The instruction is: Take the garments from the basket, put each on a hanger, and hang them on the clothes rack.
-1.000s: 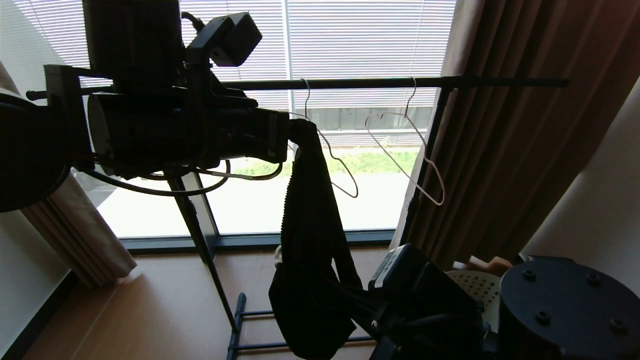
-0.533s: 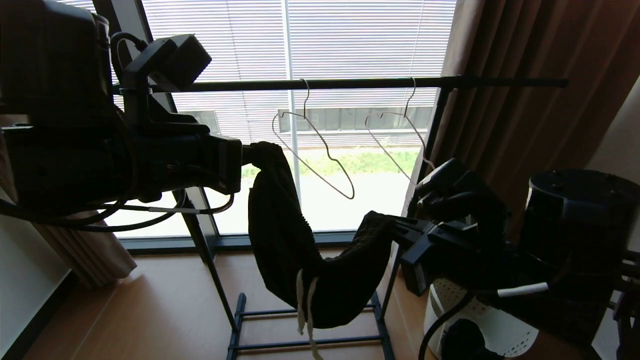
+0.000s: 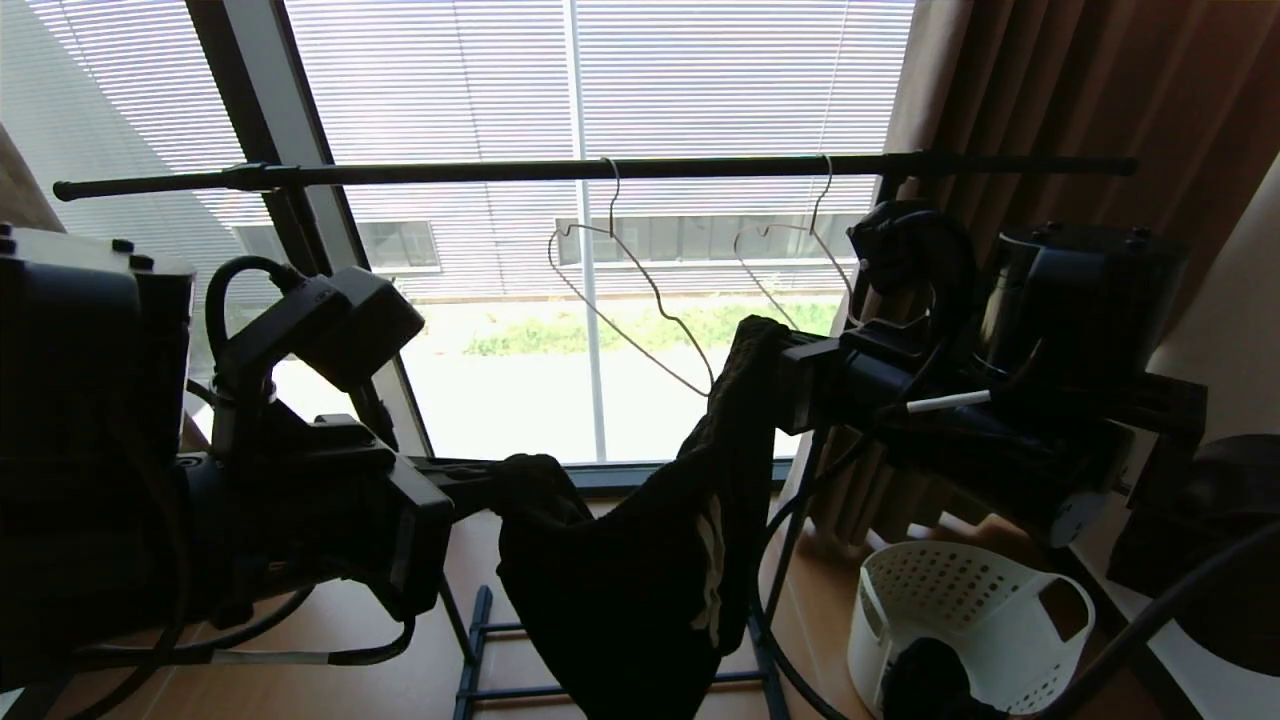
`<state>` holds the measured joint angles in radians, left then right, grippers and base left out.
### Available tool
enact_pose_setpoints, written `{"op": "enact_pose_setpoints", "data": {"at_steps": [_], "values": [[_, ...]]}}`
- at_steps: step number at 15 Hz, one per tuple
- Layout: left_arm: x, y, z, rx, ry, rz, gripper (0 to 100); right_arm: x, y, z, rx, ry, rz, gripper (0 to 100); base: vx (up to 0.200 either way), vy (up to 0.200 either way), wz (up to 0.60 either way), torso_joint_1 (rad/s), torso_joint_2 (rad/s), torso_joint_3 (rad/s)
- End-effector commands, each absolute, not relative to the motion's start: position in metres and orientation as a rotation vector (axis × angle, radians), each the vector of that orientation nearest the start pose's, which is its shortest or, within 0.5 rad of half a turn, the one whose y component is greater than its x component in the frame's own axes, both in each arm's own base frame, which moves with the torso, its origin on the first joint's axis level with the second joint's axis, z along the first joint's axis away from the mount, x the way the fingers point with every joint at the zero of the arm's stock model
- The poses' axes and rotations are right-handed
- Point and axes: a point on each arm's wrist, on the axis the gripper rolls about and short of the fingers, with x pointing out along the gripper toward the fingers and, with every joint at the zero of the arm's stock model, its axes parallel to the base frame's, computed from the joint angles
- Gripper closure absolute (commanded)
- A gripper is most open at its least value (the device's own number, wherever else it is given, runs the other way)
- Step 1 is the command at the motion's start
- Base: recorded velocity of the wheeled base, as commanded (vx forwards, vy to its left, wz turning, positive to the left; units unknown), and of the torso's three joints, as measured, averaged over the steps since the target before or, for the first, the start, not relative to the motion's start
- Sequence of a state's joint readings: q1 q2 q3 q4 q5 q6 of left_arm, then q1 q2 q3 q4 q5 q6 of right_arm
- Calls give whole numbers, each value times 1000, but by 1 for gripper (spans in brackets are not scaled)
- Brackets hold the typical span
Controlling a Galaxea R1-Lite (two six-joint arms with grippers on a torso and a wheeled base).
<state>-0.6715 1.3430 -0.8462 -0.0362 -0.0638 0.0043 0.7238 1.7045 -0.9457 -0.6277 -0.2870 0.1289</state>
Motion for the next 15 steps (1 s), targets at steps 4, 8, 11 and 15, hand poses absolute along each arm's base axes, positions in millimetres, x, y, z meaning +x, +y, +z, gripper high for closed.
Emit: {"op": "enact_pose_setpoints", "data": {"at_steps": [4, 8, 11, 15], "values": [[157, -186, 199, 237, 566, -906, 100, 255, 231, 226, 210, 151, 409, 100, 0, 0, 0, 0, 0, 0], [159, -221, 200, 234, 576, -972, 100, 237, 252, 228, 274, 156, 440, 100, 0, 0, 0, 0, 0, 0], [159, -223, 196, 230, 597, -970, 100, 236, 254, 228, 277, 156, 443, 100, 0, 0, 0, 0, 0, 0], [163, -184, 211, 151, 558, -865, 100, 245, 243, 232, 279, 140, 402, 100, 0, 0, 0, 0, 0, 0]]}}
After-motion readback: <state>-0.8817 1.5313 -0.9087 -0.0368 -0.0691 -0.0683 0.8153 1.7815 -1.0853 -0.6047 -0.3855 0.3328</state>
